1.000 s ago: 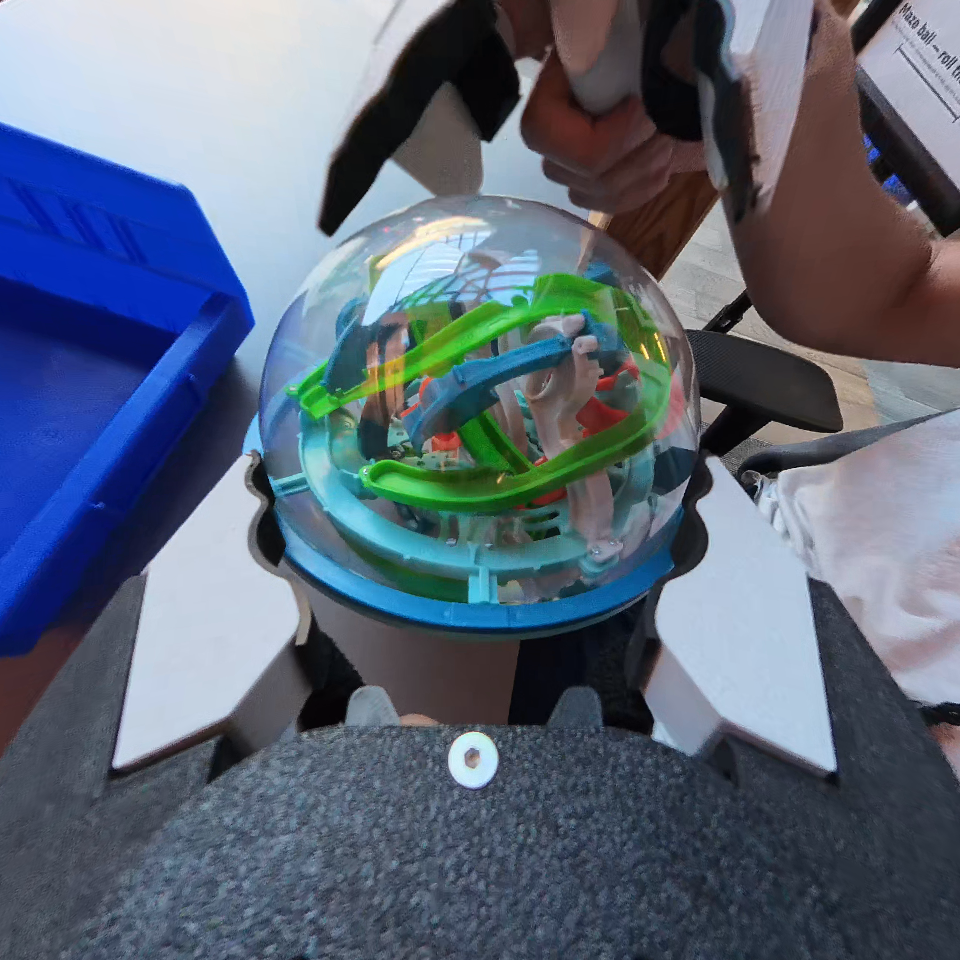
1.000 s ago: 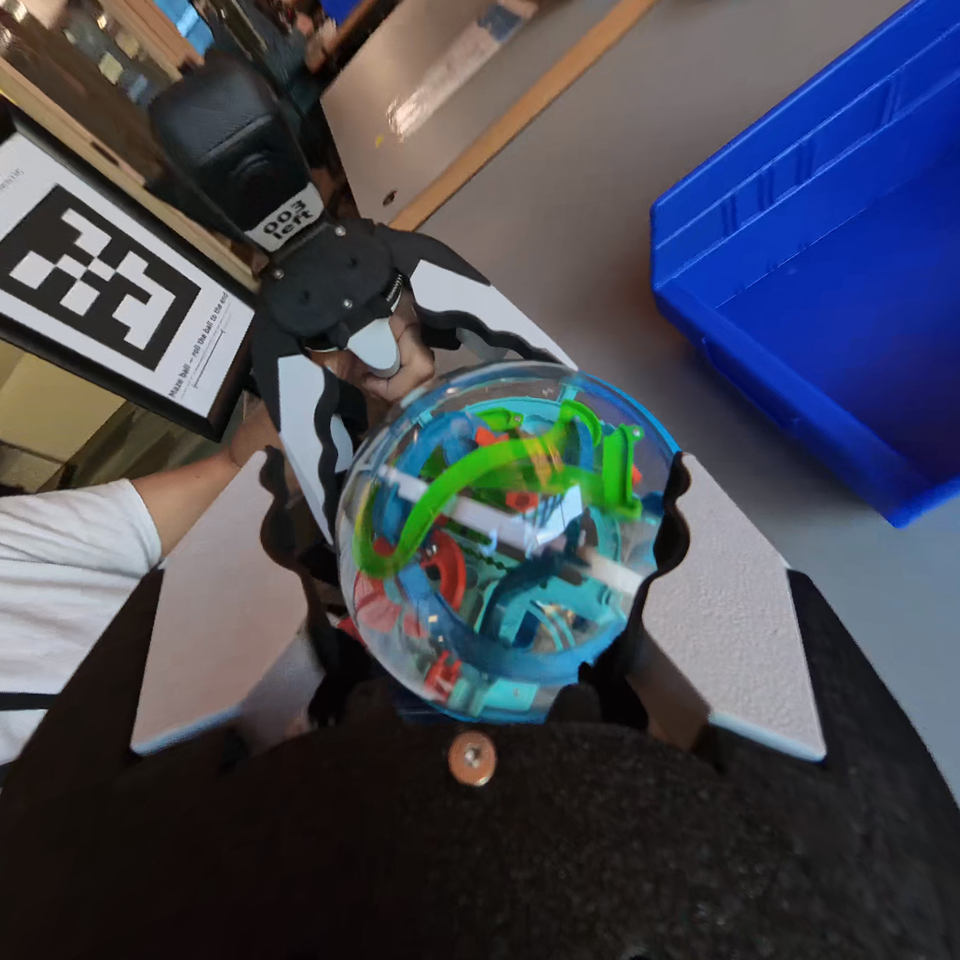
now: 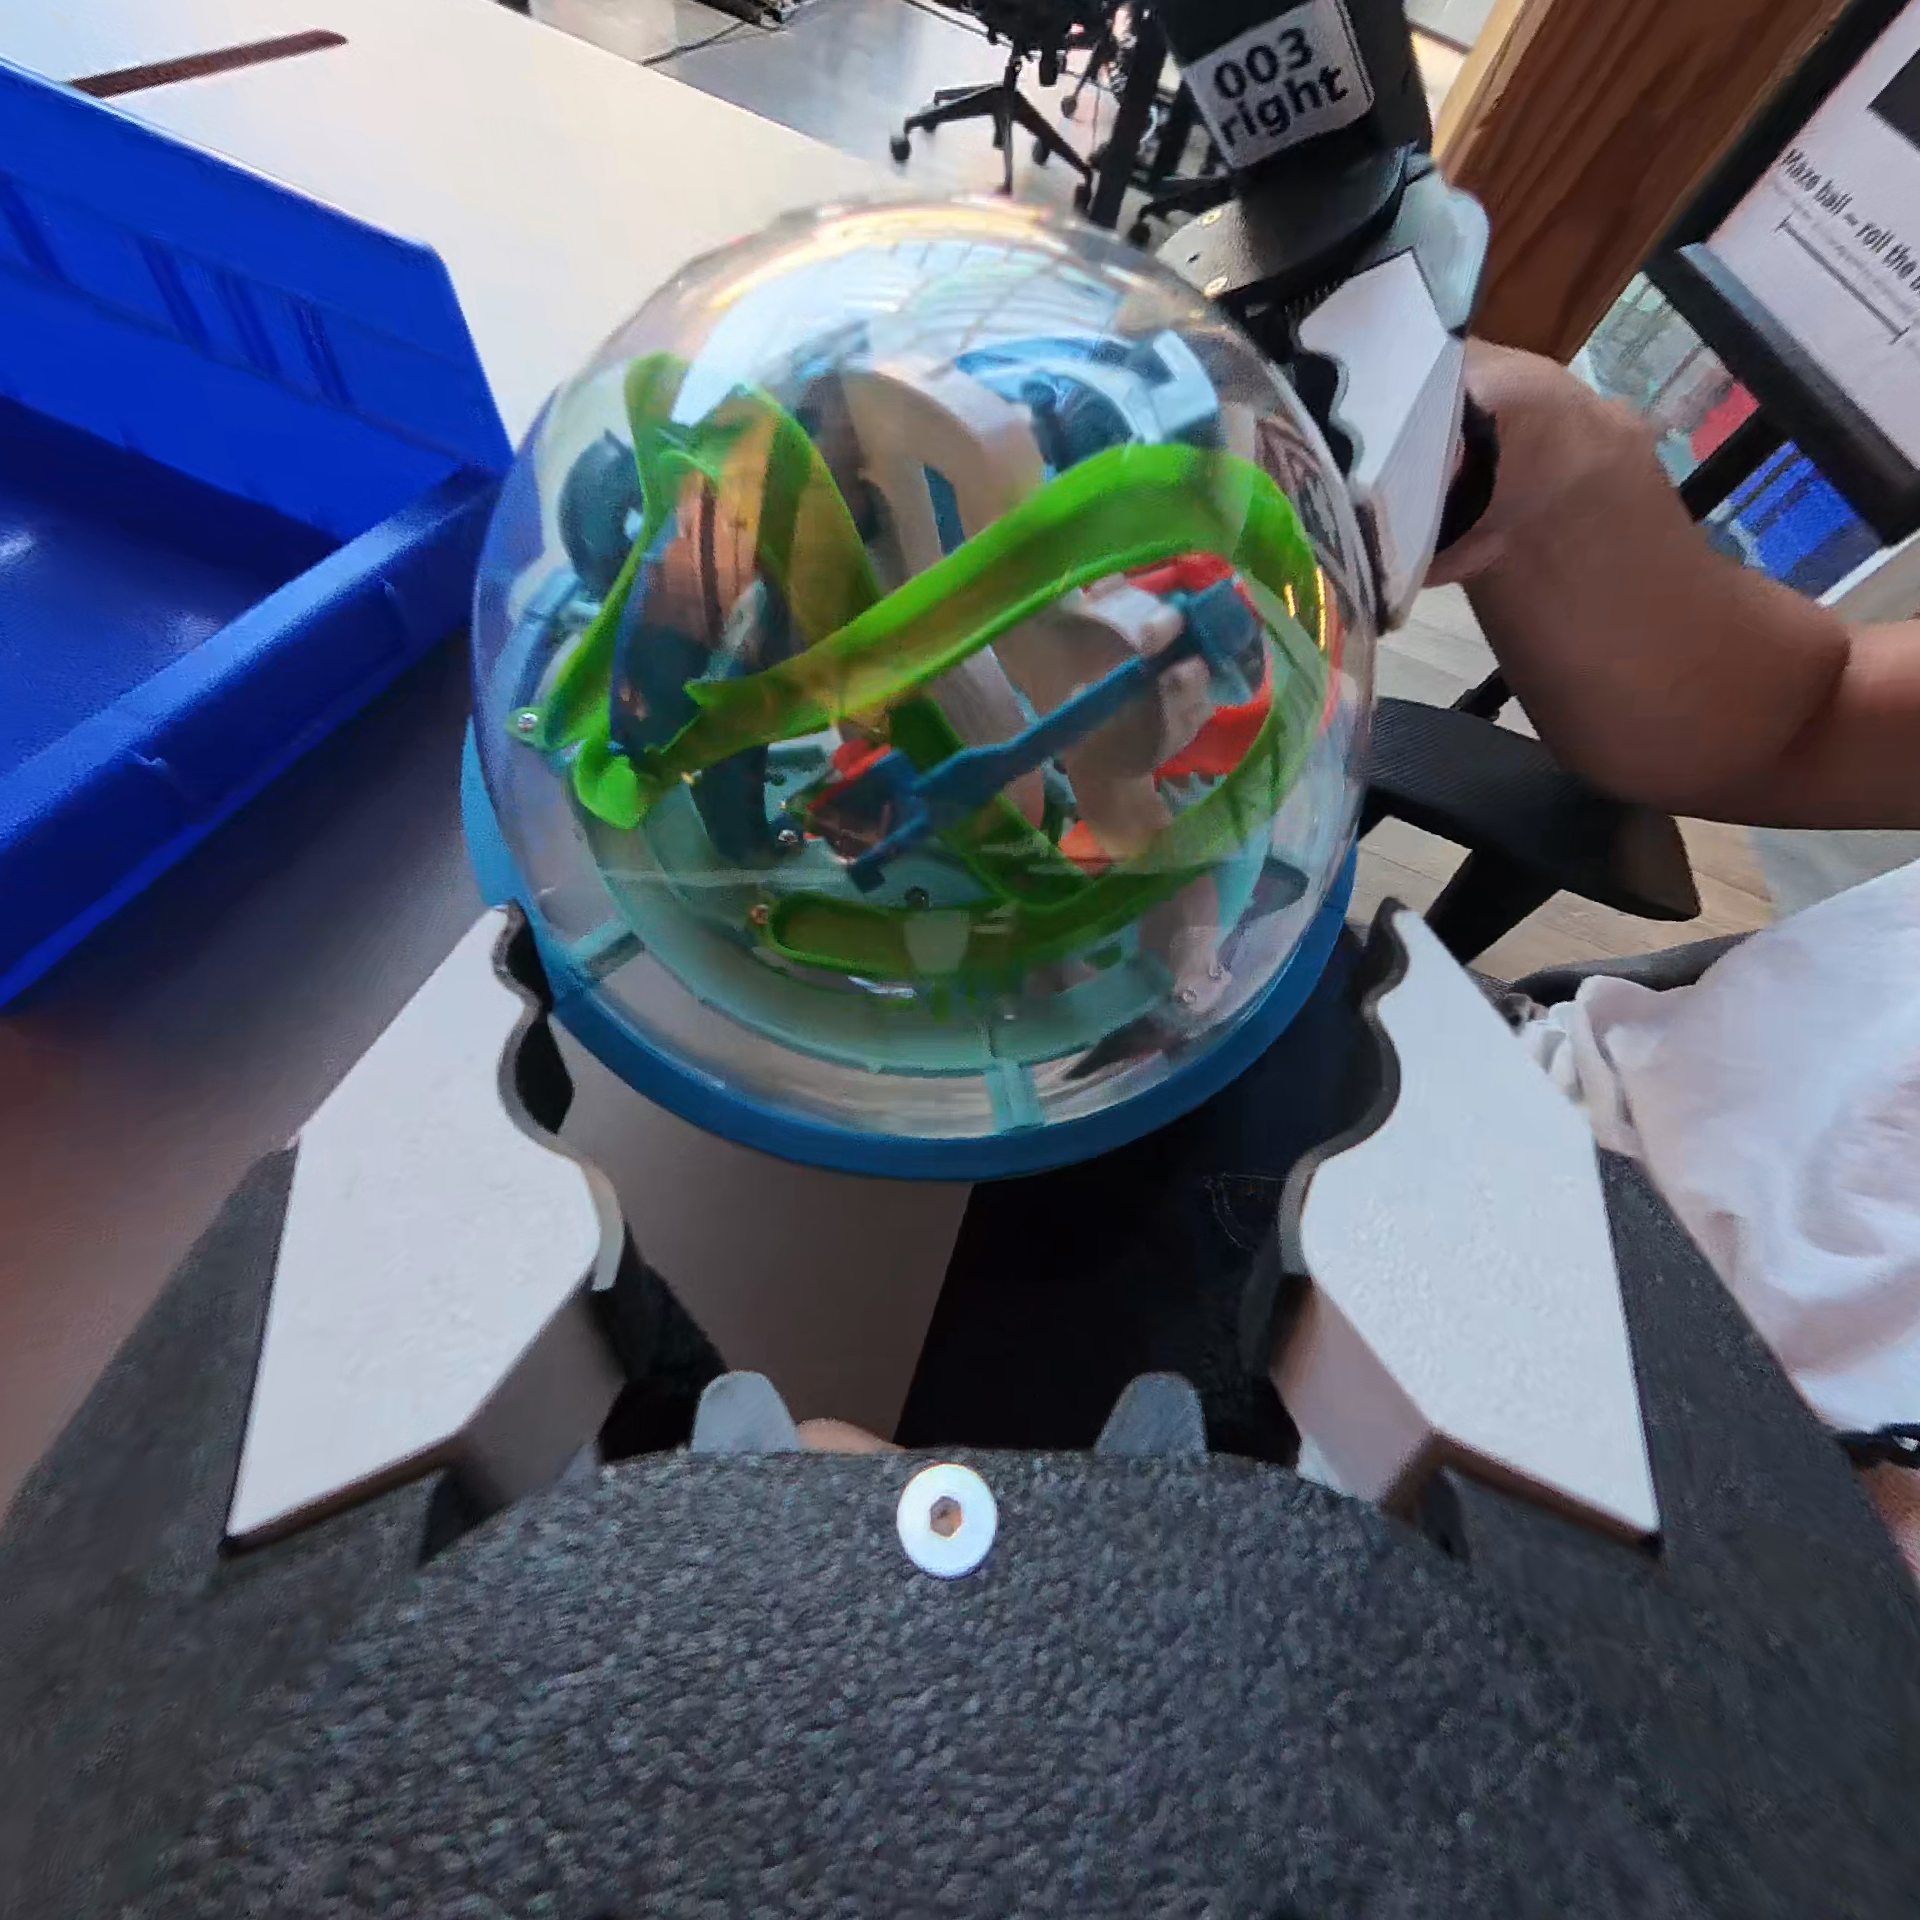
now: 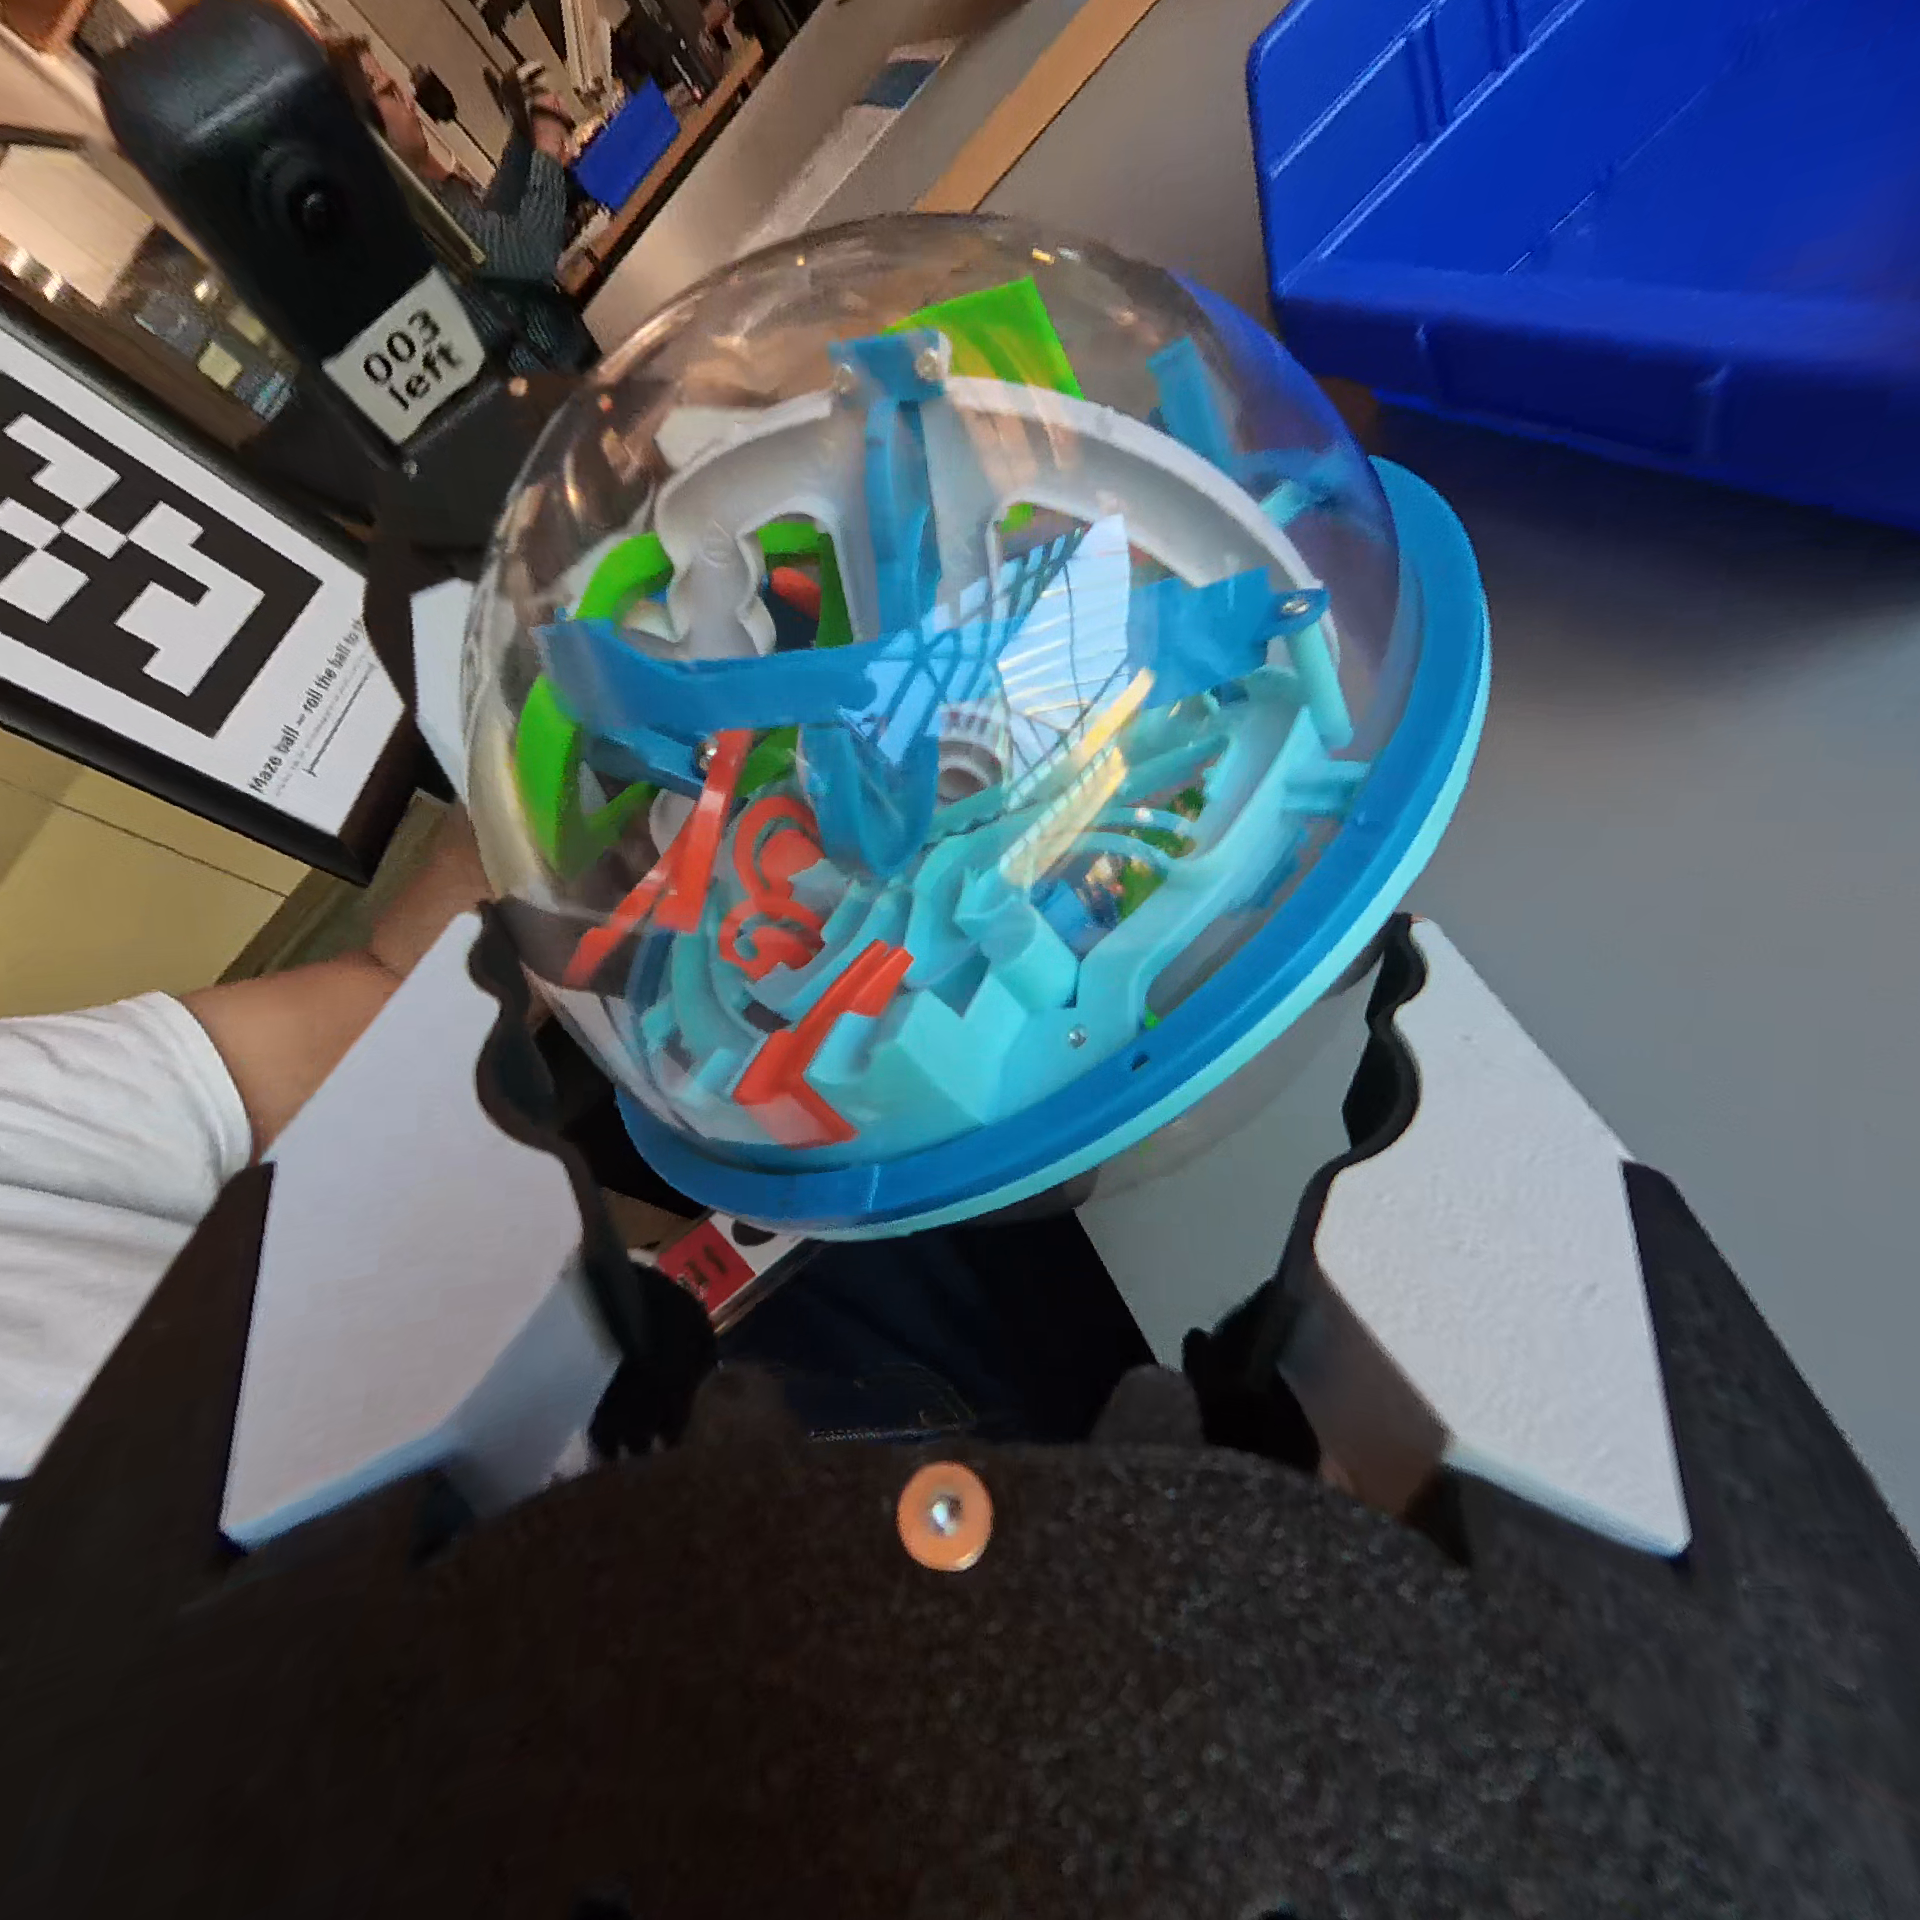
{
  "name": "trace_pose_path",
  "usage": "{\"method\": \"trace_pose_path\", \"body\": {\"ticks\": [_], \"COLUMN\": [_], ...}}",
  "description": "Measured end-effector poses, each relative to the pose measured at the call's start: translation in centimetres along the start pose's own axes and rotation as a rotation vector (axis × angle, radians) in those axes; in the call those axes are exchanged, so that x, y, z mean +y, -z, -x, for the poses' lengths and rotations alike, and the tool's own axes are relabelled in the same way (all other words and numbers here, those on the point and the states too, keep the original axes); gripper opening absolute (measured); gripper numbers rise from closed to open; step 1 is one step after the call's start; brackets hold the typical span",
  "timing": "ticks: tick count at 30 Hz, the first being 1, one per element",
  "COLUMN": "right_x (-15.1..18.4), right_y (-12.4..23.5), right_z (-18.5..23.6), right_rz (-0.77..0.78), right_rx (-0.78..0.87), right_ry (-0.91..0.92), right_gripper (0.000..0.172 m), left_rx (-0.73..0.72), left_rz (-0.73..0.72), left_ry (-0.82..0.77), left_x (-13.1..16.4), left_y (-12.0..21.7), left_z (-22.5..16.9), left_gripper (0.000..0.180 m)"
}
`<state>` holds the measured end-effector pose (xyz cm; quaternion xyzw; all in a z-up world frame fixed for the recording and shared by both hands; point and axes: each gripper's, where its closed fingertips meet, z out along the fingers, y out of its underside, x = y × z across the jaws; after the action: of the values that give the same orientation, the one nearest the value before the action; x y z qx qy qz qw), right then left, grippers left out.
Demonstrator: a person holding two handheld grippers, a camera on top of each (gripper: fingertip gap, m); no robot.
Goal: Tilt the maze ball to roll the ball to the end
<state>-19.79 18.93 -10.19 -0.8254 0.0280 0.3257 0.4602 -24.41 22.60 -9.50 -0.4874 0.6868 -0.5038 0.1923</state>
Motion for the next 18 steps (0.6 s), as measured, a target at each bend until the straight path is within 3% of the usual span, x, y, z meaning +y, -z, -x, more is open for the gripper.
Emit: {"method": "trace_pose_path", "body": {"ticks": [6, 11, 18], "right_x": [0.6, -0.2, 0.1], "right_y": [-0.4, -0.3, 0.0], "right_z": [0.2, -0.4, 0.2], "right_rz": [0.064, 0.006, 0.083], "right_rx": [-0.020, -0.026, 0.056], "right_ry": [0.062, 0.083, 0.263], "right_gripper": [0.153, 0.151, 0.152], "left_rx": [0.138, 0.219, 0.161], "left_rz": [0.069, 0.073, -0.013], "left_ry": [0.067, 0.144, 0.008], "left_x": [-0.5, -0.2, 0.6], "left_y": [-0.7, -1.1, -1.2], "left_z": [1.1, 2.0, 1.0], "left_gripper": [0.159, 0.159, 0.159]}}
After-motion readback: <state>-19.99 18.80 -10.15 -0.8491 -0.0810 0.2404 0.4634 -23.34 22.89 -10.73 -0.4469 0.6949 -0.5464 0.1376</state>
